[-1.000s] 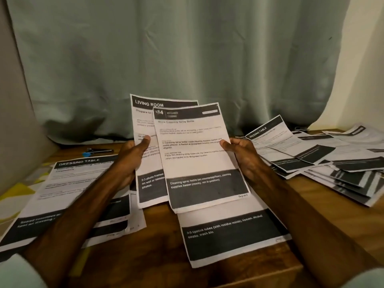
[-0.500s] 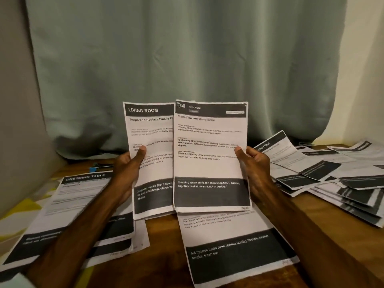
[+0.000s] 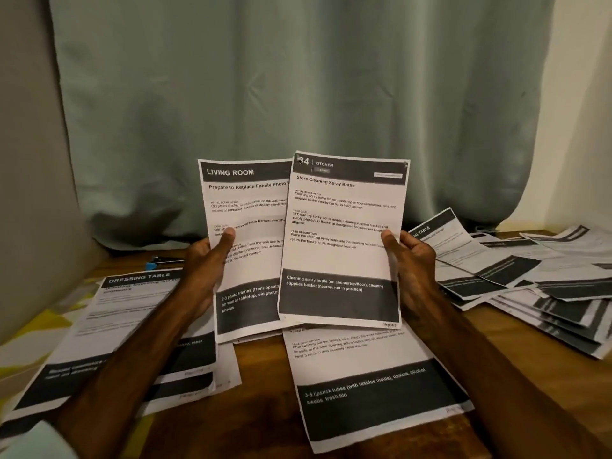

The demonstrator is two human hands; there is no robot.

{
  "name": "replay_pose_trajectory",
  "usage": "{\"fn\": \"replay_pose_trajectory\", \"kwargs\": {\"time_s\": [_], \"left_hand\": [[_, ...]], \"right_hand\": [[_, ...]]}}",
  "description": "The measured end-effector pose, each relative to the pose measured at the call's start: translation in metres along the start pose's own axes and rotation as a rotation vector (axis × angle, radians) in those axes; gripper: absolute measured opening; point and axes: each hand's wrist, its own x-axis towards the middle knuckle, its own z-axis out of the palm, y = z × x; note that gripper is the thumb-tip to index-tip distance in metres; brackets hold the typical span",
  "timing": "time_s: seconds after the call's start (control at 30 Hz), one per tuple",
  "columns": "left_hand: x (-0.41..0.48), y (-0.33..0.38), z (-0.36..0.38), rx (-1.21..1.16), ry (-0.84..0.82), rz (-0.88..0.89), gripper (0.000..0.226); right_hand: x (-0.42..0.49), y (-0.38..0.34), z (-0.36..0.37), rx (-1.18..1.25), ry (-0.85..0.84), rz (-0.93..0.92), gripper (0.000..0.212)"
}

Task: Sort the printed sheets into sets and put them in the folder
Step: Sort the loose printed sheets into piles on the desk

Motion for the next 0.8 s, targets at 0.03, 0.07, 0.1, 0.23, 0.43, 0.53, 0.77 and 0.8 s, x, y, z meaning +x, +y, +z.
{"fn": "replay_pose_trajectory", "kwargs": {"time_s": [0.03,0.07,0.1,0.23,0.43,0.53,0.77,0.8], "left_hand": [[0.000,0.000,-0.001,-0.003,0.008,0.000,0.022],[0.001,0.000,-0.001,-0.008,0.020,-0.004,0.021],[0.001,0.000,-0.002,-0.018,0.037,-0.006,0.021],[0.005,0.004,-0.008,-0.081,0.171,0.034,0.016],[0.015,0.007,-0.019,-0.116,0.247,0.057,0.010],[0.015,0.005,-0.018,-0.113,0.244,0.064,0.015],[0.011,0.002,-0.009,-0.075,0.199,0.062,0.037],[0.010,0.001,-0.008,-0.070,0.185,0.055,0.039]], "right_hand": [[0.000,-0.001,0.000,0.004,0.003,0.002,0.020],[0.001,-0.001,0.000,0.010,0.009,0.008,0.020],[0.001,-0.002,-0.001,0.025,0.016,0.021,0.020],[0.004,-0.011,-0.008,0.075,0.081,0.084,0.023],[0.009,-0.018,-0.017,-0.036,0.096,0.012,0.023],[0.009,-0.020,-0.015,-0.105,0.124,-0.073,0.018],[0.003,-0.020,-0.010,-0.111,0.103,-0.172,0.003],[0.003,-0.020,-0.010,-0.121,0.103,-0.183,0.002]]}}
